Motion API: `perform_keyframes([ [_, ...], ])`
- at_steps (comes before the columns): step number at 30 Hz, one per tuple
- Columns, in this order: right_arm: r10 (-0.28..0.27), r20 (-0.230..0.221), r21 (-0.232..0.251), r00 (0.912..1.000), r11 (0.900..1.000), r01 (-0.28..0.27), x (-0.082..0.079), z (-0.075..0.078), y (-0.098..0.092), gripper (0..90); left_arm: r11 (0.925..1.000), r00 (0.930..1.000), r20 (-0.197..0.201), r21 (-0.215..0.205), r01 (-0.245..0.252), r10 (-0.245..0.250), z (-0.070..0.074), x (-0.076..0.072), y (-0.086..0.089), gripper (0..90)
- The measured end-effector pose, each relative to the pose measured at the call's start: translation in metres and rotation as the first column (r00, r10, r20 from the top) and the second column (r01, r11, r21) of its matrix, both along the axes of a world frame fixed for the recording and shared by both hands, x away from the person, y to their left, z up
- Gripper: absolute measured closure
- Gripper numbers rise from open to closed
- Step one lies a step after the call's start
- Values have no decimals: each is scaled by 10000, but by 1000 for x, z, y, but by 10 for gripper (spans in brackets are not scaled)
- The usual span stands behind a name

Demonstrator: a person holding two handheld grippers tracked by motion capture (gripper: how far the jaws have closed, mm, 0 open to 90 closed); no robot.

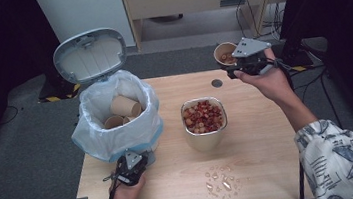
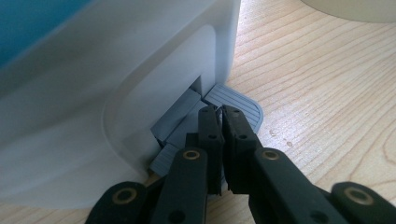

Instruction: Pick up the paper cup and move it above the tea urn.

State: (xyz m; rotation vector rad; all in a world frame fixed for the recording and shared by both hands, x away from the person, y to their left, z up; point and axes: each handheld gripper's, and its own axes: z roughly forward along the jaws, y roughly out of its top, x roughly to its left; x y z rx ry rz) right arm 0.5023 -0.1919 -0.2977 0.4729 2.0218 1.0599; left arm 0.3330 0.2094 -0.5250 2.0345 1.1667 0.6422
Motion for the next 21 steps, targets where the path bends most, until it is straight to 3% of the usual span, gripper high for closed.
perform_keyframes([
  [7,156,98,-257,9998,9996,-154,-2,1,7,335,10000,10000,-16,60,29,-29,0,0,0,855],
  [21,223,108,-237,9997,9995,-220,-3,3,7,335,10000,10000,-19,83,39,-39,0,0,0,854],
])
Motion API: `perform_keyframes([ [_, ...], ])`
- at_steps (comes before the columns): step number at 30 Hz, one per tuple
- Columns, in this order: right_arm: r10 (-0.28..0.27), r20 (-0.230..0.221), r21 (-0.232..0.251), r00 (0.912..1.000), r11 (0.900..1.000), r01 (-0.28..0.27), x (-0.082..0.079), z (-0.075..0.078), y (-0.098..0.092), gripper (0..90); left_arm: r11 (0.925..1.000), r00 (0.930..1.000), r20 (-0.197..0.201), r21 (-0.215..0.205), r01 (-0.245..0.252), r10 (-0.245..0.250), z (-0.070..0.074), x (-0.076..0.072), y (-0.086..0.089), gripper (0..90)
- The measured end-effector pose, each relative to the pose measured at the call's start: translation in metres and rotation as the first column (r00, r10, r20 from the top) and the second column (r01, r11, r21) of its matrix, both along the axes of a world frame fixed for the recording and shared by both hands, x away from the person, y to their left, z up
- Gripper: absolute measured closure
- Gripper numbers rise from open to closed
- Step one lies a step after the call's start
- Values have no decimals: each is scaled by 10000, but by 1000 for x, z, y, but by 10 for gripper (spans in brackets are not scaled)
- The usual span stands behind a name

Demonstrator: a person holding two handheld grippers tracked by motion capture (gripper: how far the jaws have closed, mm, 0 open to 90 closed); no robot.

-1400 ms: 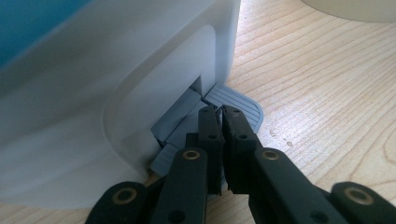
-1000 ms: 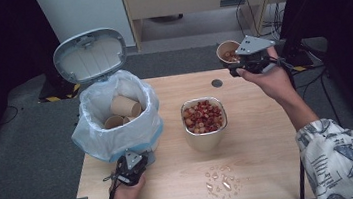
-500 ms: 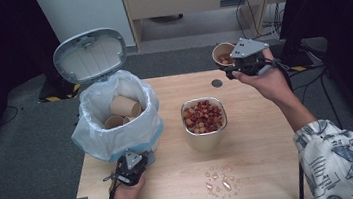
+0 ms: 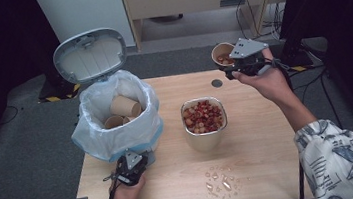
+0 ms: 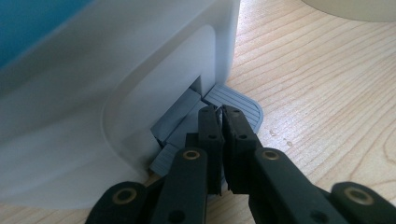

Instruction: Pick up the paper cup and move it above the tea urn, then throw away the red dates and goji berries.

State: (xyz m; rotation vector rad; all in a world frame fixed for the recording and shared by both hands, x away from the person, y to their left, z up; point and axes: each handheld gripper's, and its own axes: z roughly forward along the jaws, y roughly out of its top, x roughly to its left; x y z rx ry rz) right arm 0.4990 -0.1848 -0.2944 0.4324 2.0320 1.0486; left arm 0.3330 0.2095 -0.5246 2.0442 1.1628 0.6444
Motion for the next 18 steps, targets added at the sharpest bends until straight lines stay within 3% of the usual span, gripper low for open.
perform_keyframes([
  [13,245,103,-536,9996,9983,-239,-3,1,7,335,10000,10000,3,18,6,-6,0,0,0,854],
  [18,147,226,-471,9996,9988,-136,-4,5,6,335,10000,10000,3,29,5,-5,0,0,0,854],
])
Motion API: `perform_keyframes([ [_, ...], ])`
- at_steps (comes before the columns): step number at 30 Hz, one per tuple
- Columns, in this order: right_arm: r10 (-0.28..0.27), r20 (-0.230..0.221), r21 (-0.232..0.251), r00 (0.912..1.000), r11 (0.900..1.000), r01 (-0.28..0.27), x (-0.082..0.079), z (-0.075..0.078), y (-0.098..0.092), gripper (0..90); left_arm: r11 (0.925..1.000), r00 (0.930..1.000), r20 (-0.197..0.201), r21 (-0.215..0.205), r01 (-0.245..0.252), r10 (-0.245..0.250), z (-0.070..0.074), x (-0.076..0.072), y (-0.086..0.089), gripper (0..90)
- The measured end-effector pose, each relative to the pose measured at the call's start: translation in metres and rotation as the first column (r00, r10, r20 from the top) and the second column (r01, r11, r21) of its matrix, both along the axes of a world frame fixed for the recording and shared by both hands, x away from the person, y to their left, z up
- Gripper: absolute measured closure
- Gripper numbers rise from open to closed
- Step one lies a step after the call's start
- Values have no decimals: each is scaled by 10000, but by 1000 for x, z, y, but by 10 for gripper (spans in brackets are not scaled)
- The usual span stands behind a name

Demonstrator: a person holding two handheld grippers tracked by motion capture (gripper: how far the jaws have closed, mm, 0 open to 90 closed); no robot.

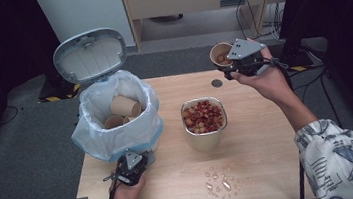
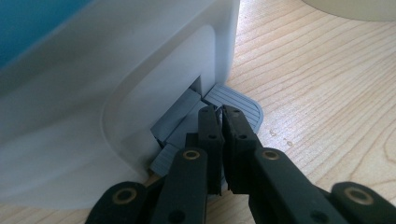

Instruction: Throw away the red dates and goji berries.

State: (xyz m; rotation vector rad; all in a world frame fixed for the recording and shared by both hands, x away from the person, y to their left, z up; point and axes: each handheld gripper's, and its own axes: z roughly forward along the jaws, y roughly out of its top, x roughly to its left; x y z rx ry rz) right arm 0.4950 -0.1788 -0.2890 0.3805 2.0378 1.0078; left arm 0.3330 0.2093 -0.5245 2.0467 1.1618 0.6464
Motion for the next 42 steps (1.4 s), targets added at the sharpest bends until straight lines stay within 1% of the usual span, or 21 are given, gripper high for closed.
perform_keyframes([
  [2,56,6,-40,10000,10000,-56,0,0,1,335,10000,10000,2,3,0,0,0,0,0,854],
  [4,196,37,-223,9998,9996,-195,-2,-1,6,335,10000,10000,2,-6,0,0,0,0,0,854],
  [8,235,72,-374,9997,9990,-233,-4,-3,9,335,10000,10000,4,1,2,-2,0,0,0,854],
  [10,254,171,-600,9995,9979,-243,-5,-4,11,335,10000,10000,-1,-6,6,-6,0,0,0,854],
  [14,311,263,-724,9992,9969,-291,-7,-5,14,335,10000,10000,0,3,11,-11,0,0,0,854],
  [16,391,405,-951,9984,9949,-351,-10,-7,17,335,10000,10000,6,14,7,-7,0,0,0,854],
  [17,391,405,-951,9984,9949,-351,-10,-7,17,335,10000,10000,6,14,7,-7,0,0,0,854],
  [18,458,491,-1184,9977,9922,-398,-12,-8,20,335,10000,10000,23,-24,-16,16,0,0,0,854],
  [19,458,491,-1184,9977,9922,-398,-12,-8,20,335,10000,10000,23,-24,-16,16,0,0,0,854],
  [20,536,600,-1382,9968,9894,-449,-14,-9,23,335,10000,10000,24,-20,-13,13,0,0,0,854],
  [21,566,635,-1470,9964,9880,-467,-15,-10,24,335,10000,10000,24,-20,-13,13,0,0,0,854],
  [23,612,664,-1495,9959,9875,-507,-15,-10,24,335,10000,10000,22,-14,-7,7,0,0,0,854],
  [24,668,754,-1647,9949,9849,-536,-16,-12,26,335,10000,10000,4,21,14,-14,0,0,0,854],
  [27,729,755,-1729,9945,9832,-590,-18,-14,27,336,10000,10000,1,17,11,-11,0,0,0,854],
  [28,767,832,-1875,9936,9804,-600,-18,-16,27,336,10000,10000,3,10,14,-14,0,0,0,854],
  [30,782,858,-1907,9932,9798,-607,-18,-16,27,336,10000,10000,-3,7,14,-14,0,0,0,854],
  [32,792,981,-2152,9920,9749,-566,-19,-19,28,336,10000,10000,-3,6,8,-8,0,0,0,854],
  [35,868,999,-2264,9912,9720,-623,-20,-20,29,336,10000,10000,-1,18,14,-14,0,0,0,854],
  [41,788,1018,-2322,9917,9712,-534,-18,-19,28,336,10000,10000,12,-38,-10,10,0,0,0,854],
  [42,878,1028,-2427,9908,9682,-606,-19,-20,31,335,10000,10000,11,-35,-9,9,0,0,0,854],
])
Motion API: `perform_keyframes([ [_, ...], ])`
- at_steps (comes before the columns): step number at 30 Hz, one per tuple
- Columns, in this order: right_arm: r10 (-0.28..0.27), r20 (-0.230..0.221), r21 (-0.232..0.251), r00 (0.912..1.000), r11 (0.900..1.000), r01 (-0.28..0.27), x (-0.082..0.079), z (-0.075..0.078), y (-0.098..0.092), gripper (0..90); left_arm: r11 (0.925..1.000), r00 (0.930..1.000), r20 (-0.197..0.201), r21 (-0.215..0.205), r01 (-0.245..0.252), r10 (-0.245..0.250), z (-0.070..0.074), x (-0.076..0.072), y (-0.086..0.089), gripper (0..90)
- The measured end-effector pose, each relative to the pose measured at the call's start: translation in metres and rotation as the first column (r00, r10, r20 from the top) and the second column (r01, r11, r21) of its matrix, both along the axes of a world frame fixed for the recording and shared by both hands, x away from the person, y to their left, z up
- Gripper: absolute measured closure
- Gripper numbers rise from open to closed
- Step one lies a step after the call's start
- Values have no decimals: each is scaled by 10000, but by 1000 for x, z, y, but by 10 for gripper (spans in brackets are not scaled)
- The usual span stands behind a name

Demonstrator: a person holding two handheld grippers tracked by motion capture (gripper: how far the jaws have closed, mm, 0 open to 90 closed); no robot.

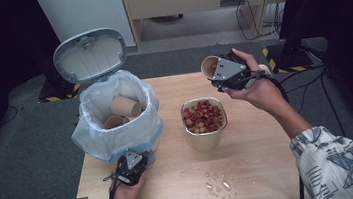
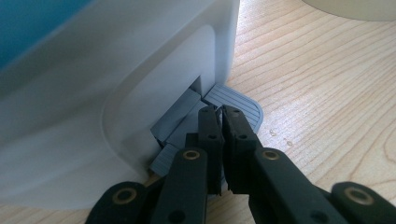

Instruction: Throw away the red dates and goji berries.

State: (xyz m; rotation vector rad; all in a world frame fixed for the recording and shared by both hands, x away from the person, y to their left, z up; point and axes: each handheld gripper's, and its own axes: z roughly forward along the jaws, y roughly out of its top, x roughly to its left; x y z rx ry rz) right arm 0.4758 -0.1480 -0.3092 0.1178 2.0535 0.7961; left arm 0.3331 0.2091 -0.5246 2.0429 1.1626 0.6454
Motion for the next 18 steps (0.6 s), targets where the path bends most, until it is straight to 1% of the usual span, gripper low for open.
perform_keyframes([
  [1,0,0,0,10000,10000,0,0,0,0,335,10000,10000,0,0,0,0,0,0,0,854],
  [3,70,51,-271,10000,9996,-69,-1,-2,3,336,10000,10000,-11,45,19,-19,0,0,0,854],
  [4,78,67,-330,9999,9994,-76,-2,-2,4,336,10000,10000,-12,39,18,-18,0,0,0,854],
  [6,78,91,-346,9999,9994,-75,-2,-3,4,336,10000,10000,-11,45,21,-21,0,0,0,854],
  [8,122,293,-722,9995,9973,-100,-3,-4,6,336,10000,10000,-12,42,20,-20,0,0,0,854],
  [9,122,293,-722,9995,9973,-100,-3,-4,6,336,10000,10000,-12,42,20,-20,0,0,0,854],
  [11,180,399,-1002,9990,9949,-139,-5,-5,8,336,10000,10000,-10,49,22,-22,0,0,0,854],
  [15,166,432,-1073,9989,9942,-118,-6,-5,8,336,10000,10000,-5,46,19,-19,0,0,0,854],
  [18,157,454,-1010,9988,9948,-111,-6,-4,7,335,10000,10000,-8,46,15,-15,0,0,0,854],
])
